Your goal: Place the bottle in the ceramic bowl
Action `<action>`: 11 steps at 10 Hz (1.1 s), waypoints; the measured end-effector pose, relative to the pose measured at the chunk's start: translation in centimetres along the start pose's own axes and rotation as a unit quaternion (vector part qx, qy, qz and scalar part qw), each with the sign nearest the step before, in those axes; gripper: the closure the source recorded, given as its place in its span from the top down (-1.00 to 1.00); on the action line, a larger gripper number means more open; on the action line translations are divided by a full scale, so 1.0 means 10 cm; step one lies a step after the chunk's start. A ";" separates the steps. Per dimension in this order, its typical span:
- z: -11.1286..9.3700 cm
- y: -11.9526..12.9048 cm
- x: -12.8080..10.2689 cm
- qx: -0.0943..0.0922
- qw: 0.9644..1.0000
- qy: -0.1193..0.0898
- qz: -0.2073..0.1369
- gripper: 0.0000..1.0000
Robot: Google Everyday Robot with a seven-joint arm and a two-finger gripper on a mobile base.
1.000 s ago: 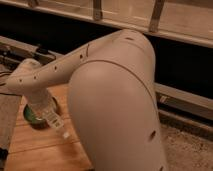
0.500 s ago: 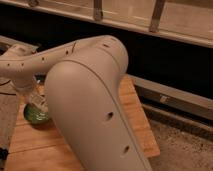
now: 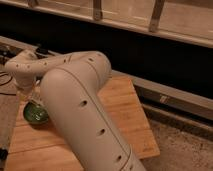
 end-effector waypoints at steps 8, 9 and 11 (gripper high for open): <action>0.06 -0.04 -0.01 -0.002 1.000 0.000 -0.003 -0.05; 0.06 -0.04 -0.01 -0.002 1.000 0.000 -0.003 0.20; 0.06 -0.03 -0.01 -0.002 1.000 0.000 -0.004 0.55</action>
